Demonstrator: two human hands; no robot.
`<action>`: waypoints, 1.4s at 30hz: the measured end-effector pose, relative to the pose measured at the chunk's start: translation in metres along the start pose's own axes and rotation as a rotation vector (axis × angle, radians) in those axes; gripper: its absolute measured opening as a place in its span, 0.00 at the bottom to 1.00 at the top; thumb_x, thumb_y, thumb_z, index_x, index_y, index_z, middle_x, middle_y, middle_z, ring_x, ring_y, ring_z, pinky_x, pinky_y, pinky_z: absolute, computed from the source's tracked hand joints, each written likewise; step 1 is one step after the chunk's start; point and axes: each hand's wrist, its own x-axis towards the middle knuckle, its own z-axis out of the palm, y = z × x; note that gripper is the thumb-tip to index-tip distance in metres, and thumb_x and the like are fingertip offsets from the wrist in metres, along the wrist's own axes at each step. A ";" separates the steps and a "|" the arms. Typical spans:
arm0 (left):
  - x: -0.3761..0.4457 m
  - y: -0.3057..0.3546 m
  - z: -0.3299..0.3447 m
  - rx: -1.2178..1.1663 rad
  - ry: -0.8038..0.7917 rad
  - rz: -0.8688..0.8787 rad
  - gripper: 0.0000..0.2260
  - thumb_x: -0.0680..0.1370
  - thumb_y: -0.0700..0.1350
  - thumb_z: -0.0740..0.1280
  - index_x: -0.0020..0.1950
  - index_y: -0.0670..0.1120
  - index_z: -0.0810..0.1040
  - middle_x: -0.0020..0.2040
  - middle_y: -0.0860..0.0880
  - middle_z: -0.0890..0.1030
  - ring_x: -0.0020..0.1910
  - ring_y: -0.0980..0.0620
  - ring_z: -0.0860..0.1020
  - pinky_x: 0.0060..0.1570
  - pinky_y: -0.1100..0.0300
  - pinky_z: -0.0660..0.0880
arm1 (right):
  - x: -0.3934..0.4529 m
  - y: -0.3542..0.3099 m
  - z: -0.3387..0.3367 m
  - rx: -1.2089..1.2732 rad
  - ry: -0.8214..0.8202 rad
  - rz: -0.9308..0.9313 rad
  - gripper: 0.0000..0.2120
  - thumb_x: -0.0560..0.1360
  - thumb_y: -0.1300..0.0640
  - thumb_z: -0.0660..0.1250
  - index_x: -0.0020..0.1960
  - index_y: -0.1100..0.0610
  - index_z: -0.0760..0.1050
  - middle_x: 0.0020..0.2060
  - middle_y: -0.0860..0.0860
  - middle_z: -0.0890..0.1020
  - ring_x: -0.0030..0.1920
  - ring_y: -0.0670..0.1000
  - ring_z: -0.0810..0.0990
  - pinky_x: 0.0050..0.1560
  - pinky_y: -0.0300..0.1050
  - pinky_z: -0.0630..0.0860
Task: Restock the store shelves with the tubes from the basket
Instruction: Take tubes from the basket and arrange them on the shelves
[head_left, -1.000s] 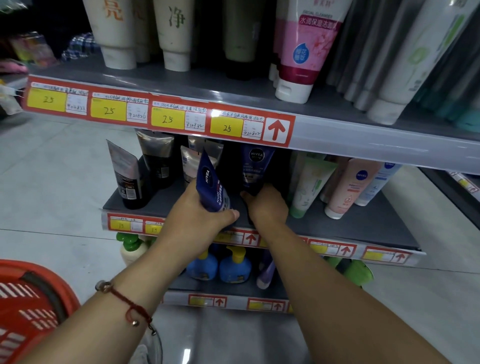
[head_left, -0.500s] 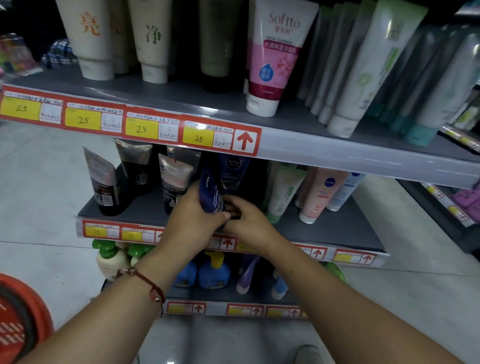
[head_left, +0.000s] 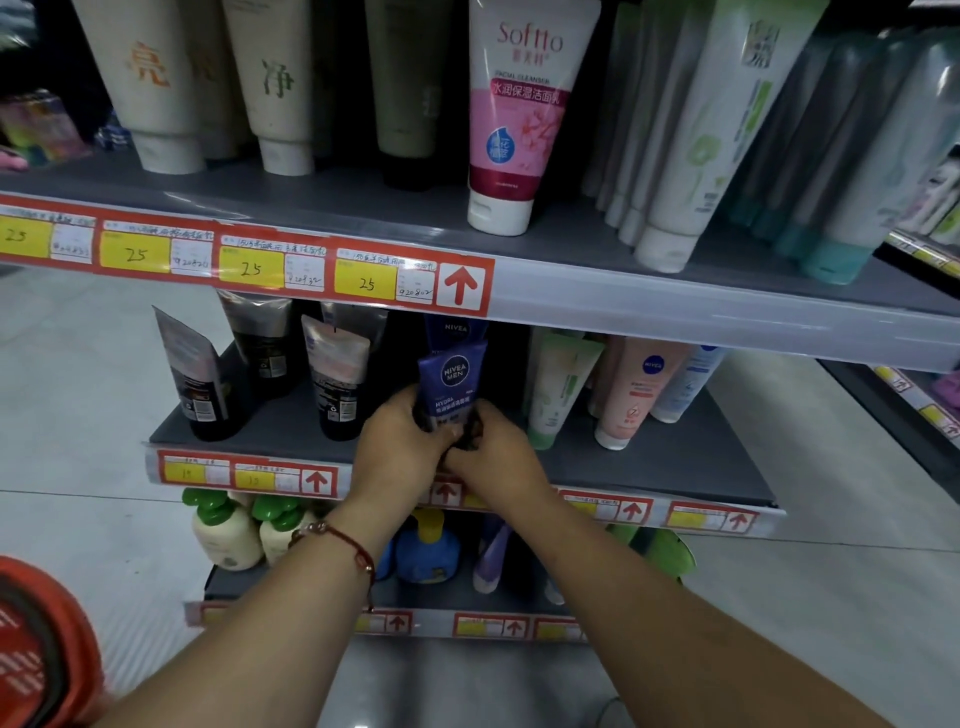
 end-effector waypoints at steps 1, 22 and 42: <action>0.002 -0.002 0.000 -0.013 0.003 -0.003 0.18 0.71 0.43 0.77 0.60 0.47 0.80 0.46 0.54 0.81 0.46 0.54 0.80 0.42 0.62 0.71 | 0.001 0.001 -0.001 0.000 0.014 -0.004 0.19 0.69 0.59 0.72 0.59 0.52 0.76 0.46 0.47 0.83 0.47 0.48 0.81 0.46 0.42 0.78; 0.007 0.004 -0.015 0.229 -0.066 -0.002 0.12 0.77 0.54 0.68 0.56 0.50 0.83 0.50 0.51 0.85 0.49 0.49 0.81 0.42 0.58 0.75 | 0.004 -0.004 0.001 -0.029 0.124 0.057 0.20 0.72 0.56 0.73 0.59 0.58 0.69 0.48 0.52 0.81 0.47 0.52 0.80 0.40 0.42 0.75; 0.017 -0.034 -0.076 0.050 0.023 -0.228 0.30 0.69 0.54 0.75 0.66 0.46 0.70 0.58 0.45 0.80 0.57 0.44 0.80 0.54 0.53 0.77 | -0.007 -0.070 0.067 0.092 -0.074 -0.119 0.26 0.72 0.63 0.64 0.69 0.49 0.71 0.57 0.49 0.82 0.56 0.49 0.79 0.53 0.44 0.76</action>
